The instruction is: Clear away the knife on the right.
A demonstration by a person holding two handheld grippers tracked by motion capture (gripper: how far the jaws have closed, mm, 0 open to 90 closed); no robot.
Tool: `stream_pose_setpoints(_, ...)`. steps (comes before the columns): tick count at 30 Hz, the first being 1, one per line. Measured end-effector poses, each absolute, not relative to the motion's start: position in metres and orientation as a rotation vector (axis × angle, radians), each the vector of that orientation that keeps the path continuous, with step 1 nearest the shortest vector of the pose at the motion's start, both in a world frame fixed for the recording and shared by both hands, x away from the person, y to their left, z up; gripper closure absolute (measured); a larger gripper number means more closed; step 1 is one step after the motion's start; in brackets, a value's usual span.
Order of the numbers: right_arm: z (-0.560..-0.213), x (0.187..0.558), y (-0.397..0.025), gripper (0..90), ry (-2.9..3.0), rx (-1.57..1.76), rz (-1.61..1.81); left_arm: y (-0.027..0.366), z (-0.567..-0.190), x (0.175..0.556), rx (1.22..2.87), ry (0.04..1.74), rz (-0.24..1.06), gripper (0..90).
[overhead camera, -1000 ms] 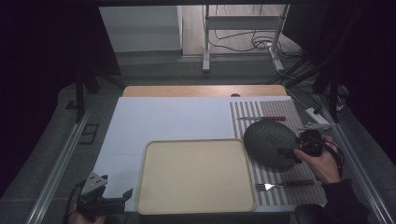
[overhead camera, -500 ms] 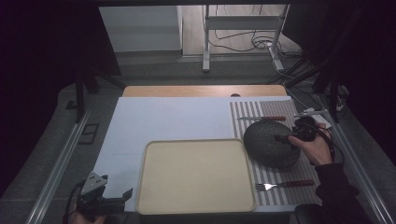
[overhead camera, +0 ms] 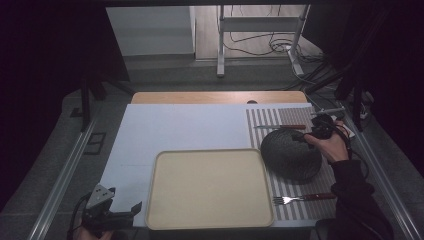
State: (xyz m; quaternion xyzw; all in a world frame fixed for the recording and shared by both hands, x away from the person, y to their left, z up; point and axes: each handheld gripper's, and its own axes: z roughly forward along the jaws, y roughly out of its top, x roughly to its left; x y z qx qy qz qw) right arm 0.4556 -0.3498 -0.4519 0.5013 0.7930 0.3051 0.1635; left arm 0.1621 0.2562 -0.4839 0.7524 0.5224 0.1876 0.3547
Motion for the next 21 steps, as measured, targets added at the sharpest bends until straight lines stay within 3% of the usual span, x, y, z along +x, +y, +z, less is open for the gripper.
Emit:
stream_pose_setpoints(12,-0.463,0.484,-0.356,9.5,2.244,1.469,0.827,0.257,-0.484,0.162,1.94,1.347,0.478,0.0)
stream_pose_setpoints(16,-0.465,0.494,-0.359,20.5,2.232,1.484,0.82,0.257,-0.484,0.162,1.94,1.344,0.477,0.0)
stream_pose_setpoints(21,-0.467,0.506,-0.364,41.5,2.227,1.497,0.784,0.256,-0.484,0.163,1.944,1.339,0.477,0.0)
